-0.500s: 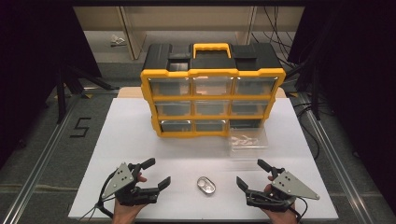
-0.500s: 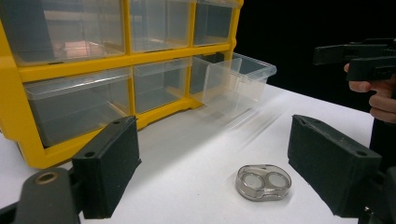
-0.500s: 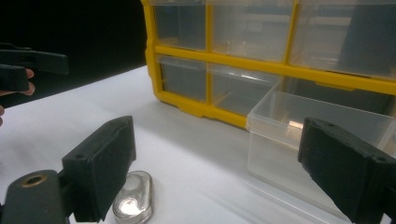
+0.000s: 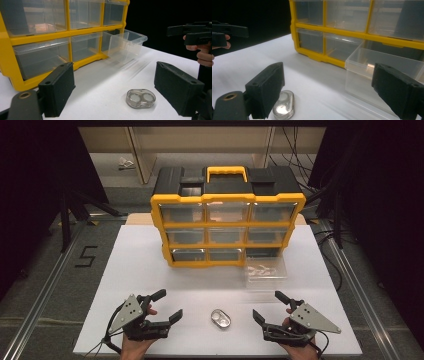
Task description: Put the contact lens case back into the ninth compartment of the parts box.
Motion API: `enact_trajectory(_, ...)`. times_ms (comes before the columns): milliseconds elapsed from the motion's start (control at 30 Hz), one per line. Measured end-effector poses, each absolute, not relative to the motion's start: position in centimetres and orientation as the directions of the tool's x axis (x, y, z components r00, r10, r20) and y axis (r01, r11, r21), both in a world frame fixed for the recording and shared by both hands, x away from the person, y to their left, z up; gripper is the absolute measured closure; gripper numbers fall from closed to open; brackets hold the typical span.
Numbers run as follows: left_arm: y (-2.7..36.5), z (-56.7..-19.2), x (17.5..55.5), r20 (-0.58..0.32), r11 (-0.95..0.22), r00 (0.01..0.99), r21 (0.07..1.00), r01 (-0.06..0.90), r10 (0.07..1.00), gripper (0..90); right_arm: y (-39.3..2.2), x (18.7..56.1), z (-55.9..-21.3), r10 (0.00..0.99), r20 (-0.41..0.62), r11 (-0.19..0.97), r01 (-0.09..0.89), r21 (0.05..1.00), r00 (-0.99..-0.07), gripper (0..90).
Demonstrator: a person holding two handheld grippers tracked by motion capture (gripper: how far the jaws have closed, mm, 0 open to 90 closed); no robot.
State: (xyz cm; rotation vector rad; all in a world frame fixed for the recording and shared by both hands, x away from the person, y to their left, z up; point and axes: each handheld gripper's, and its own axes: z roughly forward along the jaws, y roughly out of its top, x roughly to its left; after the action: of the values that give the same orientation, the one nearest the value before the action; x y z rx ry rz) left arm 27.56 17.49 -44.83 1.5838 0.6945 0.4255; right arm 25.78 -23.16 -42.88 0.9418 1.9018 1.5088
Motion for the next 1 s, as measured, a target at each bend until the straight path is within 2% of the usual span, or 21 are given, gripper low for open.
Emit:
enact_trajectory(200, 17.5, -44.8, 27.6, -0.124, -0.024, 0.746, 0.983, 0.184, 0.654, 16.3, -23.1, 25.9, -42.8, 0.781, 0.014, 0.144, 0.202, 0.969, -0.624, 11.7)
enact_trajectory(533, 17.6, -44.8, 27.5, -0.118, -0.024, 0.744, 0.984, 0.177, 0.657, 16.3, -22.0, 26.0, -42.9, 0.731, -0.018, 0.230, 0.221, 0.948, -0.682, 10.5)
enact_trajectory(1000, 17.4, -44.8, 27.5, -0.121, -0.025, 0.749, 0.983, 0.180, 0.652, 16.3, -21.3, 26.5, -42.8, 0.689, 0.000, 0.276, 0.262, 0.925, -0.725, 10.2)
